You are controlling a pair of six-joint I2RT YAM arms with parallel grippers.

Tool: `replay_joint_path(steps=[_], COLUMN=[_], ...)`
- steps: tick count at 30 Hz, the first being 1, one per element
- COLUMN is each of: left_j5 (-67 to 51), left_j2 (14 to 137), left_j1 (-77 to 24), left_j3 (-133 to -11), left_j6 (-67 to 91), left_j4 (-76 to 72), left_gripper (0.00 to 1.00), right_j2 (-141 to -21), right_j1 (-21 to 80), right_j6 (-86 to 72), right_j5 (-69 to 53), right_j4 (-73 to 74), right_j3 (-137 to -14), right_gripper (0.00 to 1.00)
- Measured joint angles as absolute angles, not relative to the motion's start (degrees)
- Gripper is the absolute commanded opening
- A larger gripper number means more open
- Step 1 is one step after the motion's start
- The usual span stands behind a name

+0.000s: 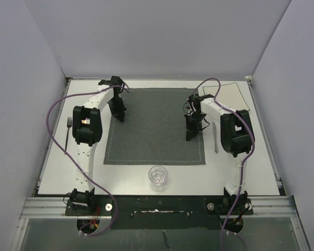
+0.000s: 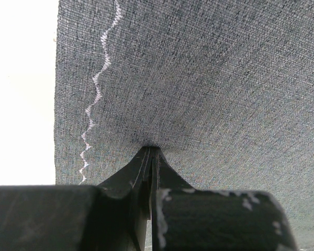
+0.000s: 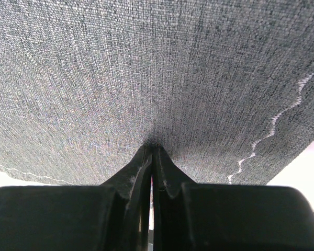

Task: Set the dinner table for one person
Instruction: Flatten out the napkin at the center of the board.

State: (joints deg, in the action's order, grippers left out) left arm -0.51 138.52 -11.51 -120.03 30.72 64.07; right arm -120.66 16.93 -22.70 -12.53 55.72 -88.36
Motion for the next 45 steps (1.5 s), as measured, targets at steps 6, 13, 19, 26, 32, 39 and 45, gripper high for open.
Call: replay_joint_path(steps=[6, 13, 19, 26, 32, 39, 45], left_j5=[-0.5, -0.4, -0.2, -1.1, -3.7, -6.0, -7.0], left_j2=[138.4, 137.6, 133.3, 120.0, 110.4, 108.3, 108.0], left_j1=[-11.6, -12.1, -14.1, -16.5, -18.4, -19.9, -19.8], left_j3=[-119.7, -119.0, -119.0, -120.3, -116.7, -106.3, -99.1], left_j6=[30.7, 30.7, 30.7, 30.7, 29.4, 28.2, 27.8], left_j4=[63.9, 63.8, 64.5, 63.7, 61.0, 59.3, 57.9], left_gripper=[0.0, 0.0, 0.0, 0.1, 0.23, 0.24, 0.24], right_j2=[-120.6, -120.4, -116.4, -108.5, -95.3, -93.9, -98.3], right_j1=[17.0, 17.0, 17.0, 14.0, -4.3, -24.1, -28.3], right_j6=[-22.7, -22.0, -21.3, -20.2, -22.5, -28.9, -34.2], right_j5=[-11.5, -10.5, -9.4, -7.9, -15.7, -28.4, -38.4], right_j4=[56.1, 58.1, 59.2, 59.0, 47.6, 35.8, 25.3], right_j3=[-89.7, -96.3, -97.3, -99.9, -86.0, -78.2, -72.5], right_gripper=[0.0, 0.13, 0.26, 0.7, 0.82, 0.82, 0.8])
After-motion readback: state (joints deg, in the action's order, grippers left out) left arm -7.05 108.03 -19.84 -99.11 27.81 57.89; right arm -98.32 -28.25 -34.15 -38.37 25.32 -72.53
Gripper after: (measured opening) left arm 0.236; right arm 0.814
